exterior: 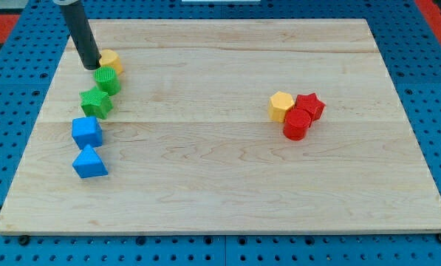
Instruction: Move the red circle along with the yellow hexagon slightly up
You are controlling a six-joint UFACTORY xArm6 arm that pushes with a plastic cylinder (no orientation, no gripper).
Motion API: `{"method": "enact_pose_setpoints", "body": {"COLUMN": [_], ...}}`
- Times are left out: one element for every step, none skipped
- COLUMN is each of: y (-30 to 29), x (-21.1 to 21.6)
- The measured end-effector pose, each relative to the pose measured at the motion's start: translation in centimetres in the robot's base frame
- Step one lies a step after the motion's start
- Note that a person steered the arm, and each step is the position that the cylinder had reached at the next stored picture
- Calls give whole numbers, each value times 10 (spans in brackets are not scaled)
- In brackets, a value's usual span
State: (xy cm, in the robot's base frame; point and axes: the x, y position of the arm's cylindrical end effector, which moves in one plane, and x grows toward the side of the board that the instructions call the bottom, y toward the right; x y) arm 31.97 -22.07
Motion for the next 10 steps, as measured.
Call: {"method": "enact_pose_setpoints", "body": {"y": [14,19,6,20,115,201,262,304,379,424], "x": [0,0,-44,-92,-92,-80,-49,9,58,109]}}
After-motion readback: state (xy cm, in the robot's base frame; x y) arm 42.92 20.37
